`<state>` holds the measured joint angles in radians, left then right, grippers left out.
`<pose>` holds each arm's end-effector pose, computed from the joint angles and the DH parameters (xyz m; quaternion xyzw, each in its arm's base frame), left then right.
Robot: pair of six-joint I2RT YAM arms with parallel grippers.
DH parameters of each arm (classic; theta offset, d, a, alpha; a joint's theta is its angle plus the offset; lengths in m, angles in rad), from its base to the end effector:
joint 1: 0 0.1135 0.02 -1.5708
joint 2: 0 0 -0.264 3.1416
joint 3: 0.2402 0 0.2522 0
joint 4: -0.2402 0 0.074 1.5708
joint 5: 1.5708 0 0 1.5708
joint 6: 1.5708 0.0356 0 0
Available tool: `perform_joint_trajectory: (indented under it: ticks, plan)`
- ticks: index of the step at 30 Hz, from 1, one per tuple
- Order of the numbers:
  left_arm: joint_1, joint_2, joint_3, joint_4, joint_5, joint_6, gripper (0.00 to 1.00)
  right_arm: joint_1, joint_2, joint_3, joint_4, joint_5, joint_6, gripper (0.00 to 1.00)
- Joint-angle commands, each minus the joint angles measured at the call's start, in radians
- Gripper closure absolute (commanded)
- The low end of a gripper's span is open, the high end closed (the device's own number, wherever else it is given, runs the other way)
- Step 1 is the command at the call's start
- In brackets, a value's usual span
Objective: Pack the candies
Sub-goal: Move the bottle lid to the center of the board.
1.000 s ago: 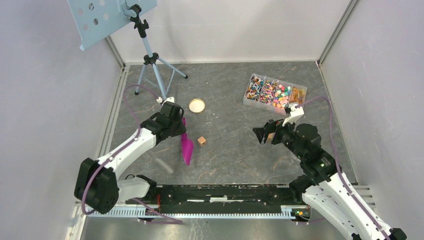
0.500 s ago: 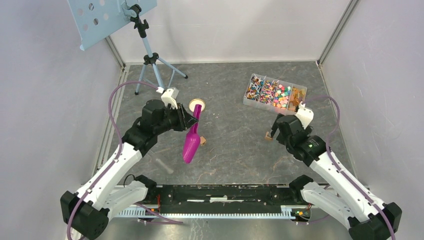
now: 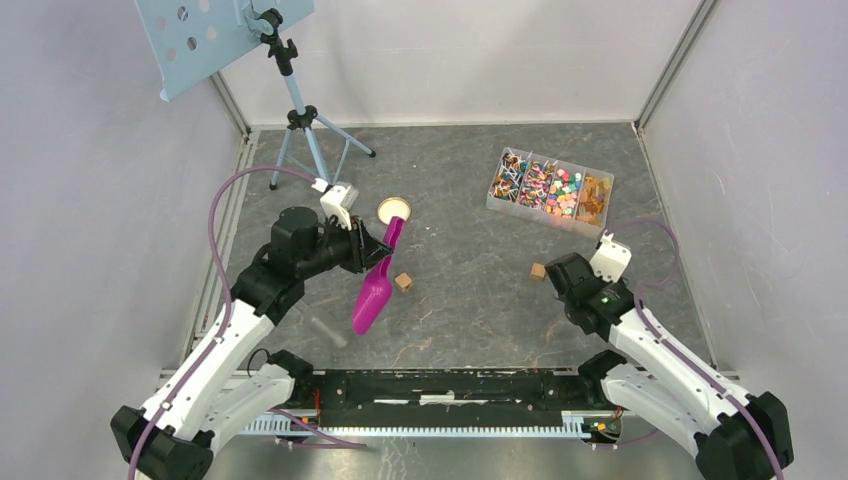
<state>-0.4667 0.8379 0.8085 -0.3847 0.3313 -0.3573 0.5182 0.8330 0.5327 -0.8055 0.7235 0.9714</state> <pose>0.1632 -0.0952 0.3192 0.1352 0.8197 -0.3424 0.4388 0.1327 0.0485 0.2037 0.2839 0.8685 -0.1071 0.3919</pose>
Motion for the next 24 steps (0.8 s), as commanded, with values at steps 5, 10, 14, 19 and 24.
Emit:
perform_joint_trajectory:
  ticks: [5, 10, 14, 19, 24]
  plan:
    - [-0.002, -0.029, 0.005, 0.035, 0.099, 0.072, 0.86, -0.005, -0.022, -0.082, 0.125, 0.086, -0.067, 0.54]
    - [-0.002, -0.027, 0.015, 0.016, 0.099, 0.097, 0.86, -0.005, -0.038, -0.088, 0.149, 0.090, -0.149, 0.71]
    - [0.000, -0.026, 0.017, 0.013, 0.086, 0.106, 0.86, -0.005, -0.077, -0.071, 0.262, -0.033, -0.380, 0.92]
    - [-0.002, -0.026, 0.018, 0.002, 0.076, 0.109, 0.86, -0.003, -0.121, -0.018, 0.274, -0.088, -0.502, 1.00]
    - [-0.001, -0.051, 0.011, -0.001, 0.054, 0.107, 0.86, -0.003, -0.132, 0.068, 0.313, -0.194, -0.619, 1.00]
